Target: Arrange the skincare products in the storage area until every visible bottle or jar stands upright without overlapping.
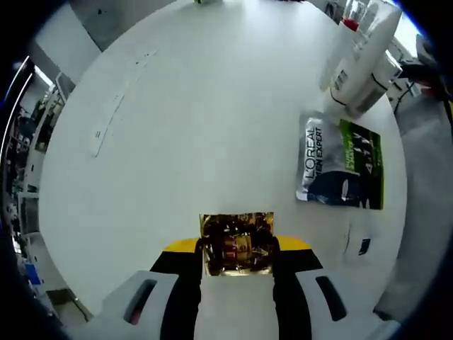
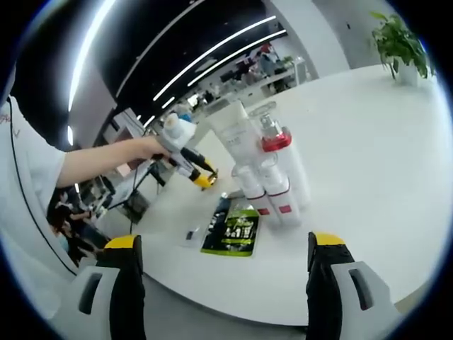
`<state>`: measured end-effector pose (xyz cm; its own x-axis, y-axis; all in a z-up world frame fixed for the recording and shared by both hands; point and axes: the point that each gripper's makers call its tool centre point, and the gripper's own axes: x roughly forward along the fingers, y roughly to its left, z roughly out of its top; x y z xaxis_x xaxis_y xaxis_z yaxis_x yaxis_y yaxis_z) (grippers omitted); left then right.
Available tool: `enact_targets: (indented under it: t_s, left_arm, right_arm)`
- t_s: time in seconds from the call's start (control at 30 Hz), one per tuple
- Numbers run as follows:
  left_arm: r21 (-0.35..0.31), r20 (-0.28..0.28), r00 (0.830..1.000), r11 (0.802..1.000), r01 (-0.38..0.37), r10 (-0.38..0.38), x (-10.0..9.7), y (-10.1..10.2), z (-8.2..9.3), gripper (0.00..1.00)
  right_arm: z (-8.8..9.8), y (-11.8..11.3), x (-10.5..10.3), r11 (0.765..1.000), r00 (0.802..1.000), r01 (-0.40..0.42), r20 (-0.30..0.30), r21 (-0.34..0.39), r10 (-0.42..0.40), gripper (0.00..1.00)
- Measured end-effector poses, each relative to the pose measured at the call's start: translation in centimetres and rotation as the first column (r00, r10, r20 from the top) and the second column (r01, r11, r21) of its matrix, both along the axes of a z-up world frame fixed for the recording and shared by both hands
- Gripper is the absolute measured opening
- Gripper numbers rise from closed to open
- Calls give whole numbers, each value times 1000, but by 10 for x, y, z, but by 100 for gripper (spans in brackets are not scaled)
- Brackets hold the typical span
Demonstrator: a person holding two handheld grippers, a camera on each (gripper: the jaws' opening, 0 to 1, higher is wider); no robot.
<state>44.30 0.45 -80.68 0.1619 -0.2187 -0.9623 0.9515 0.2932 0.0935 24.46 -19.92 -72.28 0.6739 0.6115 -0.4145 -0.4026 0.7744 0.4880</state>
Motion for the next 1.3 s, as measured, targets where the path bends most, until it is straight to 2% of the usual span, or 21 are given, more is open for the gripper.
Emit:
enact_targets:
  t_s: [0.1,0.2,0.33,0.47,0.5,0.67,0.8,1.3]
  left_arm:
    - [-2,-16,1000,1000,23,-23,1,1,-2,41]
    - [8,-33,997,997,76,-76,-19,-7,-3,41]
    - [11,-69,991,994,112,-111,-30,-12,-12,41]
    - [25,-86,987,990,137,-134,-49,-17,-11,41]
    - [23,-92,986,990,141,-138,-45,-18,-13,41]
    - [15,-122,981,988,151,-148,-56,-17,-18,41]
    - [18,-129,980,988,154,-151,-59,-17,-23,41]
    - [25,-132,977,985,171,-166,-67,-20,-23,41]
  right_arm:
    - [1,1,0,1000,1000,-2,3,2,2,96]
    - [0,1,0,1000,1000,-3,3,1,3,96]
    - [0,1,-1,1000,1000,-7,3,2,7,95]
    - [1,1,-1,1000,1000,-8,4,3,8,95]
    - [1,1,-1,1000,1000,-8,4,4,8,95]
    - [1,2,-1,1000,1000,-13,2,3,13,95]
    - [1,2,-1,1000,1000,-12,2,4,12,95]
    - [-1,1,0,1000,1000,-12,-1,3,12,95]
